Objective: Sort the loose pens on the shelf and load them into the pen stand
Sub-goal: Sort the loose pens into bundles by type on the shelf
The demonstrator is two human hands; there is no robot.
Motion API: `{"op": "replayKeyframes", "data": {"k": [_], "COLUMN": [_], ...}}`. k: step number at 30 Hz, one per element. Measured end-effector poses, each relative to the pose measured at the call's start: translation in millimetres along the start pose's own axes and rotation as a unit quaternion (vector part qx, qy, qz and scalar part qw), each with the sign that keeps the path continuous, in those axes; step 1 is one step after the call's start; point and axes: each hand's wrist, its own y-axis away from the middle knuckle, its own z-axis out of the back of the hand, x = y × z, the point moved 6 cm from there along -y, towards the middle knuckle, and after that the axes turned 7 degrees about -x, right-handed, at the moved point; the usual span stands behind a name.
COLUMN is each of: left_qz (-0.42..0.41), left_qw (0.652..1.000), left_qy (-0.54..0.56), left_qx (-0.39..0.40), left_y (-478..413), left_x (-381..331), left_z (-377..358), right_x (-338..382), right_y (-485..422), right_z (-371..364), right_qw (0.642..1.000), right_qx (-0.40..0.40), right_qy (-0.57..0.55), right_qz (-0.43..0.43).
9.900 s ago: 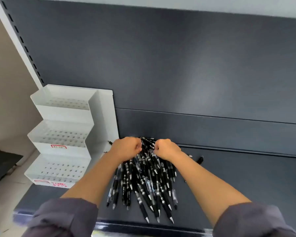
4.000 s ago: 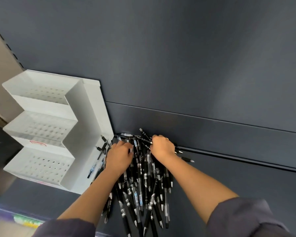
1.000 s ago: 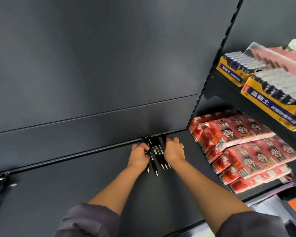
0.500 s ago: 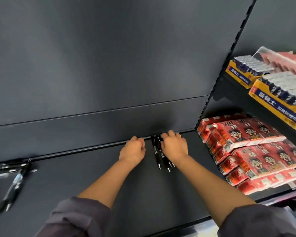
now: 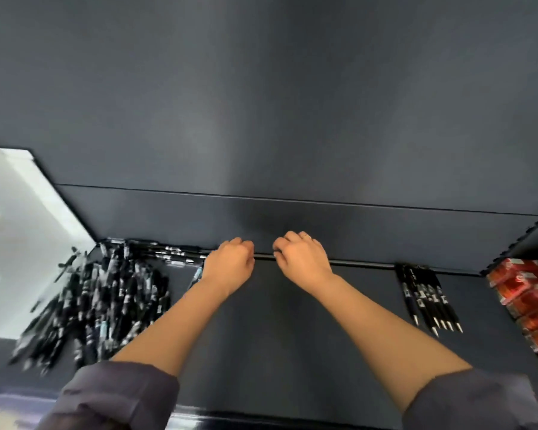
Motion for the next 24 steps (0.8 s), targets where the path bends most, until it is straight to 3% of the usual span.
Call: {"op": "replayKeyframes", "data": {"k": [5, 12, 24], "left_qz": [0.037, 0.070, 0.102], "left_qw": [0.999, 0.995, 0.993], "left_qy": [-0.006, -0.039, -0.009], "left_qx": [0.000, 0.053, 0.058], "left_y": [15.6, 31.3, 43.5], "left_x": [105.9, 218.5, 290.4], "left_z": [21.8, 22.7, 7.3], "right_x": [91.7, 161.9, 196.1], "right_y": [-37.8, -68.2, -110.7], "right_z": [-37.3, -97.8, -157.3], "right_qw": [0.998, 0.984, 0.975], "right_qx": [0.050, 0.166, 0.204], "right_qy": [-0.029, -0.055, 0.057], "right_qz": [0.023, 0.022, -0.060]}}
